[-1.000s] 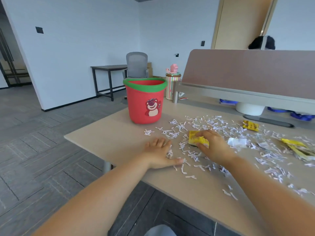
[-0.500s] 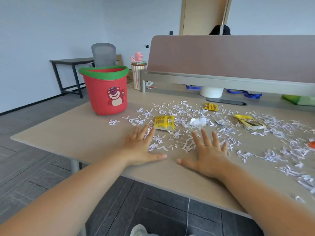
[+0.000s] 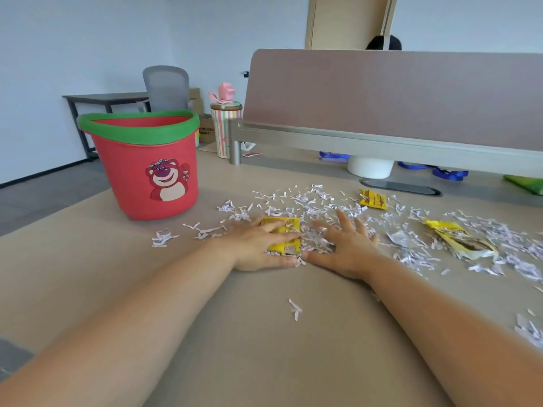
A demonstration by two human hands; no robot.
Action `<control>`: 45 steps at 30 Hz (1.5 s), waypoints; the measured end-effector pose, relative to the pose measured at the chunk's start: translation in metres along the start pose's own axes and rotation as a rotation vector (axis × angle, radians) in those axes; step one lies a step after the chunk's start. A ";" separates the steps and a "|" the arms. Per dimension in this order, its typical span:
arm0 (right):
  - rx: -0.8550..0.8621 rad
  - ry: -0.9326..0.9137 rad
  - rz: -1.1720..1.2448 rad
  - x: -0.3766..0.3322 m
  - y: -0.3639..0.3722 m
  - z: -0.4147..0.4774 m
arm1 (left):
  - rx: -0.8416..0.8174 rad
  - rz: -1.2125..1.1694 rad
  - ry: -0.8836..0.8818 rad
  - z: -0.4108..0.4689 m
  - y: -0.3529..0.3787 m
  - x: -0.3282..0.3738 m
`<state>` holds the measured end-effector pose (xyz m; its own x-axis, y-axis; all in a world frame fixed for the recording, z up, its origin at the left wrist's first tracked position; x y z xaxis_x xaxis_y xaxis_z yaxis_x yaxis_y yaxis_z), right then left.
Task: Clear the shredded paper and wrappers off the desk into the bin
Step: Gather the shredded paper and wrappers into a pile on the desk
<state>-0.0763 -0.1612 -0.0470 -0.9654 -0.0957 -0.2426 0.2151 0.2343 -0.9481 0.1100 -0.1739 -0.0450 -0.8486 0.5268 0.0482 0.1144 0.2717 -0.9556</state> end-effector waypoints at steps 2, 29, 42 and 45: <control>0.016 -0.022 -0.045 -0.001 -0.001 0.009 | 0.053 -0.016 -0.019 0.006 0.001 -0.005; 0.228 -0.372 0.330 -0.090 -0.106 -0.008 | 0.610 -0.263 -0.207 -0.084 -0.100 -0.005; 0.323 -0.673 0.544 -0.221 -0.184 0.031 | 0.966 -0.348 -0.303 -0.137 -0.200 -0.123; 0.331 -0.707 0.571 -0.241 -0.192 0.050 | 0.879 -0.361 -0.365 -0.120 -0.207 -0.161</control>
<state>0.1229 -0.2312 0.1832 -0.4139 -0.6375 -0.6499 0.7596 0.1515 -0.6325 0.2848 -0.2186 0.1796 -0.8801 0.2126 0.4245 -0.4747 -0.4002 -0.7839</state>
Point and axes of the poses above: each hand's wrist, its own z-axis towards the middle knuckle, its own y-axis out of the palm, x = y × z, the point moved 4 cm from there along z, towards the middle knuckle, and after that the axes turned 12 degrees about -x, right-handed, at the moved point
